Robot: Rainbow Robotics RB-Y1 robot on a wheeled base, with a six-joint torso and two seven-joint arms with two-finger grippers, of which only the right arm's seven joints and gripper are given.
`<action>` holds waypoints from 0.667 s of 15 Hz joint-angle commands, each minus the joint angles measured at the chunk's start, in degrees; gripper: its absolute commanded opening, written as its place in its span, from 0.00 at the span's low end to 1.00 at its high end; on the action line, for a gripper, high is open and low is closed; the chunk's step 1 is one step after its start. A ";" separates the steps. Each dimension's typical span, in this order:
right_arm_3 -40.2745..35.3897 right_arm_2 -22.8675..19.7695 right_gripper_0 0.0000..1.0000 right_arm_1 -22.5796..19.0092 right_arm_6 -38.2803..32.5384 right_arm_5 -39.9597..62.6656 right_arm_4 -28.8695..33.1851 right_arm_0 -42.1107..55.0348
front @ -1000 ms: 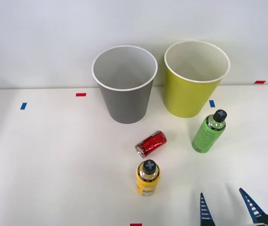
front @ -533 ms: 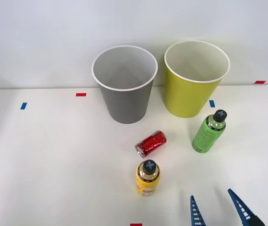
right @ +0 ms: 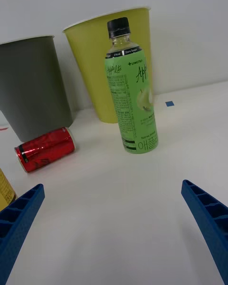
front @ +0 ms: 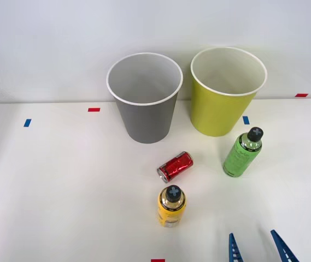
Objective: Put cans in the gray bin, plastic bottles in the light green bin
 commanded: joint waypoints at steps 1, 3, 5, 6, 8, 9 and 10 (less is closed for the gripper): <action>-0.01 -0.47 1.00 0.03 0.77 -0.08 0.51 0.07; -0.01 -0.47 1.00 0.03 0.77 -0.08 0.51 0.07; -0.01 -0.47 1.00 0.03 0.77 -0.08 0.51 0.07; -0.01 -0.47 1.00 0.03 0.77 -0.08 0.51 0.07; -0.01 -0.47 1.00 0.03 0.77 -0.08 0.51 0.07; -0.01 -0.47 1.00 0.03 0.77 -0.08 0.51 0.07; -0.01 -0.47 1.00 0.03 0.77 -0.08 0.51 0.07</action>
